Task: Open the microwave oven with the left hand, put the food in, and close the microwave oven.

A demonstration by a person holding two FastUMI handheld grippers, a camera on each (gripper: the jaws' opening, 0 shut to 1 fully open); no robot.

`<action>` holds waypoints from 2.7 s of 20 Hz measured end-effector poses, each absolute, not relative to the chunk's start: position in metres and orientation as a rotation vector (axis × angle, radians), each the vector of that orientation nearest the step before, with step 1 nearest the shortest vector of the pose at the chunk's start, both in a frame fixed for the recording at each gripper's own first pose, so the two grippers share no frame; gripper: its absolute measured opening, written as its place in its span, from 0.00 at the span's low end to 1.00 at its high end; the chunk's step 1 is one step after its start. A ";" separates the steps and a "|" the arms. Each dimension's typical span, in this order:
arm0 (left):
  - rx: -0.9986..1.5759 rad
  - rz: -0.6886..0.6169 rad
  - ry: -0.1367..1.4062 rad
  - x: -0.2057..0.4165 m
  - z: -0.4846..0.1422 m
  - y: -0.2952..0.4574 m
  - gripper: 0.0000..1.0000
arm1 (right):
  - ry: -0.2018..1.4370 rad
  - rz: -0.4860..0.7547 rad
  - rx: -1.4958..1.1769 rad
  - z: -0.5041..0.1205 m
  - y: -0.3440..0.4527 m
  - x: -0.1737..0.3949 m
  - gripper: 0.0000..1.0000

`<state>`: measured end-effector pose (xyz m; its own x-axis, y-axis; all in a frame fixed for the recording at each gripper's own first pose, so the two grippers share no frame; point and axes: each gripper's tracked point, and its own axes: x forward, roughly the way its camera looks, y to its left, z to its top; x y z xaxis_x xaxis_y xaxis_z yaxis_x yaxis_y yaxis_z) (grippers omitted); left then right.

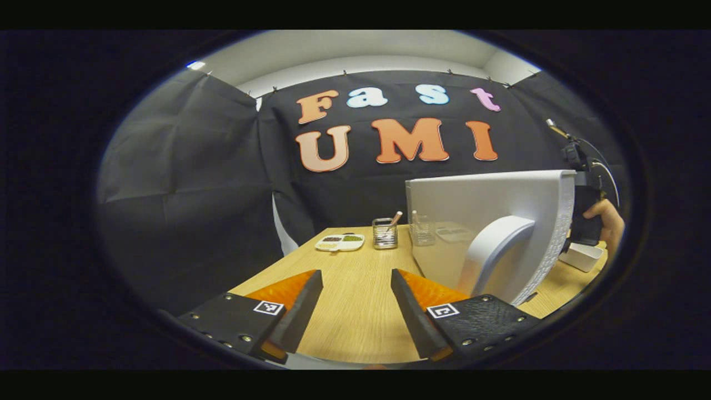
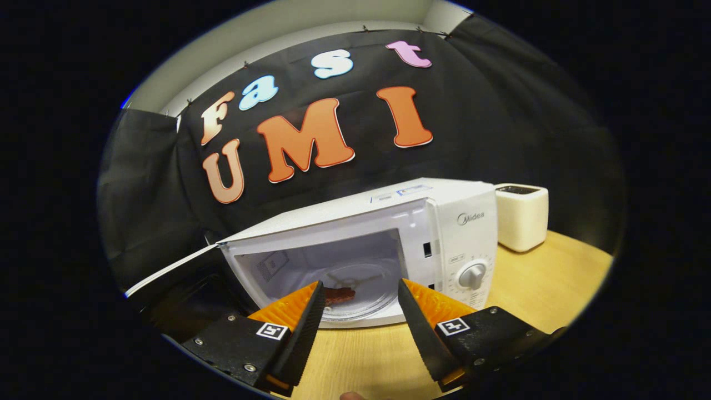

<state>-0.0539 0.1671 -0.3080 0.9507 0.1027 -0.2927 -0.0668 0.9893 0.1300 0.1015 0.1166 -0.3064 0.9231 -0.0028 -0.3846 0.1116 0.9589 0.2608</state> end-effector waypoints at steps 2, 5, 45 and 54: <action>0.086 0.059 0.322 -0.057 -0.320 0.153 0.78 | 0.353 -0.040 0.256 -0.289 0.100 0.089 0.83; 0.053 0.015 0.313 -0.058 -0.320 0.125 0.77 | 0.348 0.003 0.241 -0.272 0.081 0.067 0.83; 0.033 -0.304 0.360 0.161 -0.388 -0.176 0.06 | 0.307 -0.003 0.138 -0.252 -0.052 -0.014 0.83; 0.038 -0.252 0.352 0.186 -0.392 -0.175 0.04 | 0.316 -0.019 0.150 -0.260 -0.057 -0.005 0.83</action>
<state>0.1861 -0.1752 -0.3918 0.9078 -0.2379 -0.3454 0.2512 0.9679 -0.0064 -0.0049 -0.0570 -0.2598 0.9503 0.0044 -0.3112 0.0426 0.9887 0.1441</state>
